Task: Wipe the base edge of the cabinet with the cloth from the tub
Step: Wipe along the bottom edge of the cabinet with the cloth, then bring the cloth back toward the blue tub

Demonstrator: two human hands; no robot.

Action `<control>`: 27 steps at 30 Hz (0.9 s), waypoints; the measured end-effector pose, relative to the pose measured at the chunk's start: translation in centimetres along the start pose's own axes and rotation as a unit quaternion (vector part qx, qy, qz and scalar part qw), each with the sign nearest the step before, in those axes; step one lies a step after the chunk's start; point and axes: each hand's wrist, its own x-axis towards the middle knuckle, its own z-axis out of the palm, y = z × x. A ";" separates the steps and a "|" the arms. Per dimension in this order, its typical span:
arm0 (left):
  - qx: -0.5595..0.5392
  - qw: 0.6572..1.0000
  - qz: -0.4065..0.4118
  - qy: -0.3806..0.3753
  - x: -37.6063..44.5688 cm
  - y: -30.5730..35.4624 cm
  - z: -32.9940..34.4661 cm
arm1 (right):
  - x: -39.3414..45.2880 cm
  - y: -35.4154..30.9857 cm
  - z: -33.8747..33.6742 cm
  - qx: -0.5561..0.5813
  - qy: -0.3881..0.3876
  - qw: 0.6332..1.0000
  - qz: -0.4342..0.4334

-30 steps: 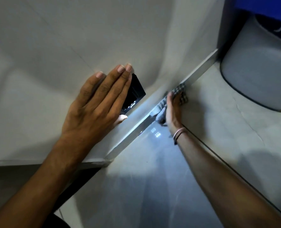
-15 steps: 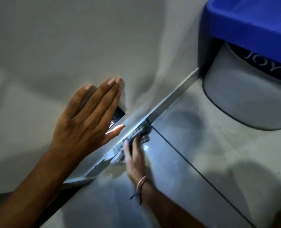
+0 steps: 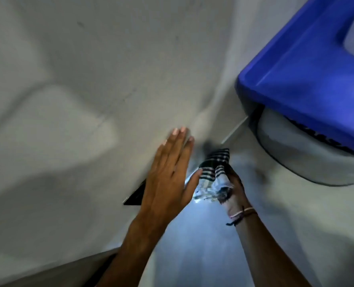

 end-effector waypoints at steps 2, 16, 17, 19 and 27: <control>-0.180 0.973 -0.145 -0.009 -0.8 1.9 -1.4 | -5.0 -3.6 1.8 0.020 0.000 1.000 -0.003; -0.630 0.538 -0.546 -0.127 17.2 14.5 -8.4 | -18.5 -35.3 5.5 -0.152 0.099 0.954 0.238; -0.607 0.553 -0.557 -0.121 18.5 15.4 -8.1 | -18.4 -36.7 4.7 -0.185 0.083 0.945 0.257; -0.563 0.578 -0.582 -0.096 21.3 17.4 -7.1 | -17.1 -39.3 3.3 -0.304 0.074 0.909 0.276; -0.411 0.651 -0.633 -0.081 24.6 19.5 -4.1 | -8.6 -42.9 -0.7 -0.603 0.073 0.757 0.240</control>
